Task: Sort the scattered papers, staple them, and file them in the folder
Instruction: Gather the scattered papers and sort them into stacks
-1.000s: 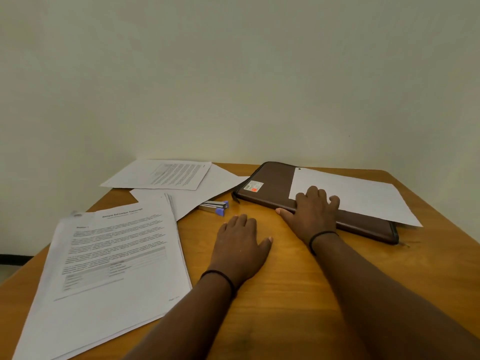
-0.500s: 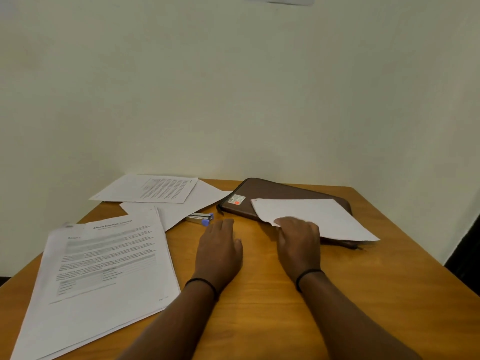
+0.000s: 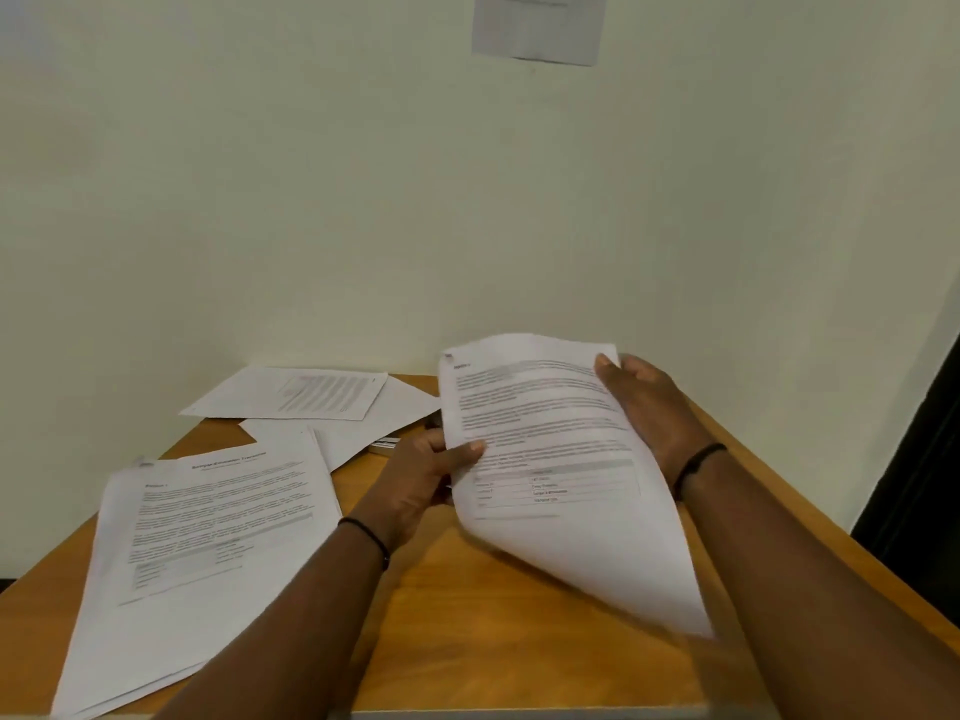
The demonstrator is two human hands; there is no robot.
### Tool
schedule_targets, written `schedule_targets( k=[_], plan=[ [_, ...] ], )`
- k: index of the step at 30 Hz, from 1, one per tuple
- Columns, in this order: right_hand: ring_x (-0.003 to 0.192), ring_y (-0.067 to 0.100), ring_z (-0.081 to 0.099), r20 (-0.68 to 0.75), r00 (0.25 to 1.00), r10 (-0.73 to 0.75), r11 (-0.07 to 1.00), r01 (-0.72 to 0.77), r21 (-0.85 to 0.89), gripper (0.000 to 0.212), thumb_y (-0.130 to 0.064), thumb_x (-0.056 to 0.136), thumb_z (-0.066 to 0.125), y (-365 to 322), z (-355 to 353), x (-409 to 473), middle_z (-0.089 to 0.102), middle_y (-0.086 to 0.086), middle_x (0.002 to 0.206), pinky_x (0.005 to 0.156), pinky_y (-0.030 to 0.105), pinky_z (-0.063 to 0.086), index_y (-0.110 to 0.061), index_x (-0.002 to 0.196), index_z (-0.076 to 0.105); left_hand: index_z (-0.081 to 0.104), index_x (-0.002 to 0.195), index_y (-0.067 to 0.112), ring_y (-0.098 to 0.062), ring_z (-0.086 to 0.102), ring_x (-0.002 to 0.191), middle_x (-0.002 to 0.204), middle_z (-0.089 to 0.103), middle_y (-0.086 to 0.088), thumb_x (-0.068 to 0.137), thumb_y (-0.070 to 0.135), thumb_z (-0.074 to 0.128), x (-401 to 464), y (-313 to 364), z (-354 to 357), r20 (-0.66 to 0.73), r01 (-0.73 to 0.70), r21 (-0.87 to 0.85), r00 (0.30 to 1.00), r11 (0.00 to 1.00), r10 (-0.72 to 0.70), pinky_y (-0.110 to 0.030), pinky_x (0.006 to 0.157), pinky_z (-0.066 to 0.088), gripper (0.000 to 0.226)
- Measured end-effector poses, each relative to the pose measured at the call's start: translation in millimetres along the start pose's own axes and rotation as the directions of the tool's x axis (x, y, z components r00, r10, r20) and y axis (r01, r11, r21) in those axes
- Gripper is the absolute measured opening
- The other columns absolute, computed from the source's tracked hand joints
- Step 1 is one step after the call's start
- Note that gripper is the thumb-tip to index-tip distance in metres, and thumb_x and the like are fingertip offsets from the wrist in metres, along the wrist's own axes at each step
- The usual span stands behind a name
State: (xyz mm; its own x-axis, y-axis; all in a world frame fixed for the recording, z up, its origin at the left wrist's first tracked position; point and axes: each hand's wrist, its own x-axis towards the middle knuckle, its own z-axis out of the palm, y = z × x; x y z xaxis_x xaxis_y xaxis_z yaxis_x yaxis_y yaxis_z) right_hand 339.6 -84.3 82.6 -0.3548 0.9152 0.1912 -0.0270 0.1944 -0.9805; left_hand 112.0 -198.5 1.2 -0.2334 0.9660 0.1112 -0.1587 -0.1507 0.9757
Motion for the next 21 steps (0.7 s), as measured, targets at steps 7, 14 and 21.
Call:
schedule_targets(
  k=[7, 14, 21],
  plan=[
    [0.105, 0.031, 0.070, 0.213, 0.949, 0.231, 0.972, -0.236, -0.002, 0.045, -0.015, 0.077, 0.080, 86, -2, -13, 0.072, 0.011, 0.117, 0.098, 0.051, 0.052, -0.008, 0.120, 0.068, 0.070, 0.099, 0.000, -0.029, 0.074, 0.087, 0.097, 0.076, -0.011, 0.090, 0.018, 0.072, 12, -22, -13, -0.287, 0.149, 0.080, 0.950, 0.986, -0.120, -0.044, 0.082, 0.060, 0.020],
    [0.086, 0.019, 0.074, 0.033, 0.986, 0.161, 0.976, -0.154, -0.157, 0.020, -0.007, 0.086, 0.075, 115, 27, 14, 0.075, 0.003, 0.104, 0.070, 0.032, 0.059, -0.015, 0.104, 0.071, 0.065, 0.083, 0.015, -0.021, 0.057, 0.077, 0.082, 0.064, -0.004, 0.096, 0.024, 0.053, 25, -5, -65, -0.418, 0.296, 0.897, 0.810, 0.330, 0.411, -0.031, 0.068, 0.044, 0.020],
    [0.085, 0.009, 0.071, -0.010, 0.999, -0.037, 0.923, 0.031, -0.383, 0.010, -0.023, 0.091, 0.070, 135, 43, 26, 0.074, -0.011, 0.098, 0.075, 0.035, 0.060, -0.024, 0.100, 0.071, 0.060, 0.105, 0.017, -0.027, 0.055, 0.100, 0.105, 0.062, -0.007, 0.092, 0.023, 0.050, 53, -19, -104, -0.317, 0.410, 0.897, 0.857, -0.166, 0.406, -0.037, 0.084, 0.042, 0.018]
  ],
)
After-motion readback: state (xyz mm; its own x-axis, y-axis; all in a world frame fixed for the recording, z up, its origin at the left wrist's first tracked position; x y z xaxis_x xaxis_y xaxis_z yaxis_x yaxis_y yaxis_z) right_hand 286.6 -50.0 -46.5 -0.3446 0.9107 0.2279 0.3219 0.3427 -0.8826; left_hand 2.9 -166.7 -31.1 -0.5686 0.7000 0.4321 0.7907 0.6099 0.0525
